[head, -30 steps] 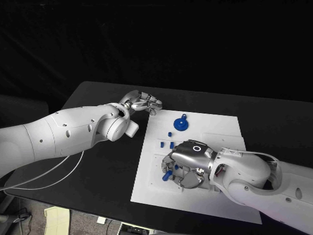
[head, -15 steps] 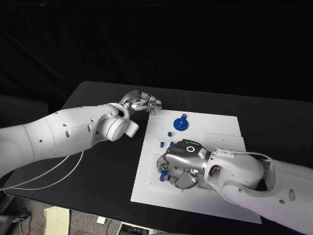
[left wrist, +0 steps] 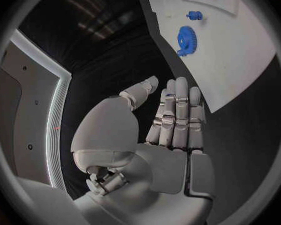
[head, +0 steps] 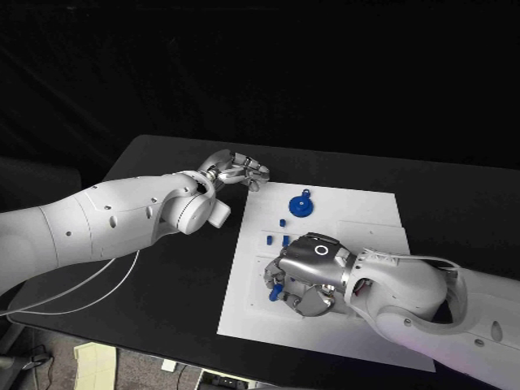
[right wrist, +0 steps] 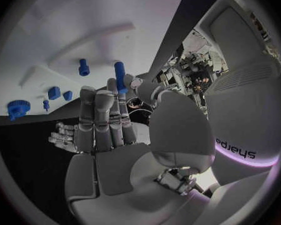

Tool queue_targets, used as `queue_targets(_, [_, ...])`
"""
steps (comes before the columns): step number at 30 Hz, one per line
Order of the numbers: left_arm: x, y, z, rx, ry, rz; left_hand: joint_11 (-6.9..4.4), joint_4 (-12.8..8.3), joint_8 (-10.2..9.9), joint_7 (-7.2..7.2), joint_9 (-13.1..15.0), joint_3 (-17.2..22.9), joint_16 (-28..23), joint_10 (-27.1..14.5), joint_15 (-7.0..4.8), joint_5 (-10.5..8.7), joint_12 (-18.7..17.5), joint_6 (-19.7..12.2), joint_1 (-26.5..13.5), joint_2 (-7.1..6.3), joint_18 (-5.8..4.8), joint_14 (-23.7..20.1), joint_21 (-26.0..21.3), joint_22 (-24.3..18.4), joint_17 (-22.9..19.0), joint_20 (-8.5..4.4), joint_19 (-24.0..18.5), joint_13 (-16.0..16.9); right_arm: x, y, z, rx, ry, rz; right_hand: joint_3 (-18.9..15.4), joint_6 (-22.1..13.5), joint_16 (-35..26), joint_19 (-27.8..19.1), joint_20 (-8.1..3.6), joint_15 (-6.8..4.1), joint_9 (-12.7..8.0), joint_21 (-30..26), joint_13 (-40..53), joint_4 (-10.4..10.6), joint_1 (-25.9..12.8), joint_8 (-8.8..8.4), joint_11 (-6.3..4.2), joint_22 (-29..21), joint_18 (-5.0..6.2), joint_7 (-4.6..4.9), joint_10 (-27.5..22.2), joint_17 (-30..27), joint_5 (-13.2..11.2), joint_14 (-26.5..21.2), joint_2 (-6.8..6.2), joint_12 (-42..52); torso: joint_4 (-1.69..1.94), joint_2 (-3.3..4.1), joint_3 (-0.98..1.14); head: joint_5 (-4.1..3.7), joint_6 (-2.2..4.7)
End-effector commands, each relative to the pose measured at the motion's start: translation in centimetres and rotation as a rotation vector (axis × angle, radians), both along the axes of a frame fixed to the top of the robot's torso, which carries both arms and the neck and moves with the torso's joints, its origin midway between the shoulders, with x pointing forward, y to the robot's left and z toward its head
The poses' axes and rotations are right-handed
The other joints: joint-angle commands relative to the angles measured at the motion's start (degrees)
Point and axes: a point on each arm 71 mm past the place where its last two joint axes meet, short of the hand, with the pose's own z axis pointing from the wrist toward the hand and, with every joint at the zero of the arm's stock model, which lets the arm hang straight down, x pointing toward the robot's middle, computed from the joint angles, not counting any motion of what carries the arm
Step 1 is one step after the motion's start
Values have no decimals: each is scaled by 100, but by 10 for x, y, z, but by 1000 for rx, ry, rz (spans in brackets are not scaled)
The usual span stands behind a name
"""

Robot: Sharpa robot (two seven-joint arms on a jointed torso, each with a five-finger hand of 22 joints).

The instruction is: Assemble the parts on the task board

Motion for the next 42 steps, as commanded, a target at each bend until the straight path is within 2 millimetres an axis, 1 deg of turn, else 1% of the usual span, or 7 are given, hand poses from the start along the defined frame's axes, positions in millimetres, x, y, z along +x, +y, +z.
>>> queue_targets(1, [0,-2,1,-5,-2,-14,6,10,29,8,-8,-2,-35,-42,17,2,-18,-37,-3,53,-92,39,-34,9,8,-55,-6,9,-1,0,3,-19,-23,1,15,32,22,-3,-41,-41,13,25,6,-22,-13,25,-7,112,209,5,52,9,35,-9,39,34,-5,0,-1,0,3])
queue_targets(12, [0,-2,1,-4,0,-15,7,15,31,8,-9,-3,-39,-43,17,3,-19,-38,-8,56,-93,39,-38,11,14,-55,-6,9,1,-3,7,-28,-44,-8,24,39,29,1,-42,-44,18,31,12,-23,-16,29,-10,111,209,2,60,14,35,-5,33,35,-1,2,-4,0,8])
queue_targets(18, [0,-2,1,-4,0,-13,7,18,32,8,-10,-4,-41,-43,18,3,-19,-39,-11,57,-93,39,-39,12,17,-55,-6,9,3,-4,6,-54,-33,-7,28,41,31,2,-42,-45,19,33,14,-24,-16,29,-11,111,209,1,61,16,35,-5,30,35,4,2,-4,9,-2])
queue_targets(23, [0,-2,1,-4,0,-13,7,19,32,8,-10,-4,-43,-44,18,3,-19,-39,-11,56,-93,39,-40,14,19,-55,-5,9,3,-3,5,-54,-17,1,29,41,32,2,-42,-45,20,34,15,-24,-19,29,-11,111,209,1,62,18,35,-6,28,35,-1,0,-8,10,-16])
queue_targets(42, [-1,-2,1,-4,0,-14,6,19,35,7,-12,-2,-48,-44,17,4,-19,-40,-8,57,-92,40,-43,17,26,-56,-5,10,3,0,5,-56,-2,8,30,42,36,-1,-40,-45,22,37,19,-22,-30,29,-11,110,209,1,63,23,35,-10,32,33,5,1,-2,20,-41])
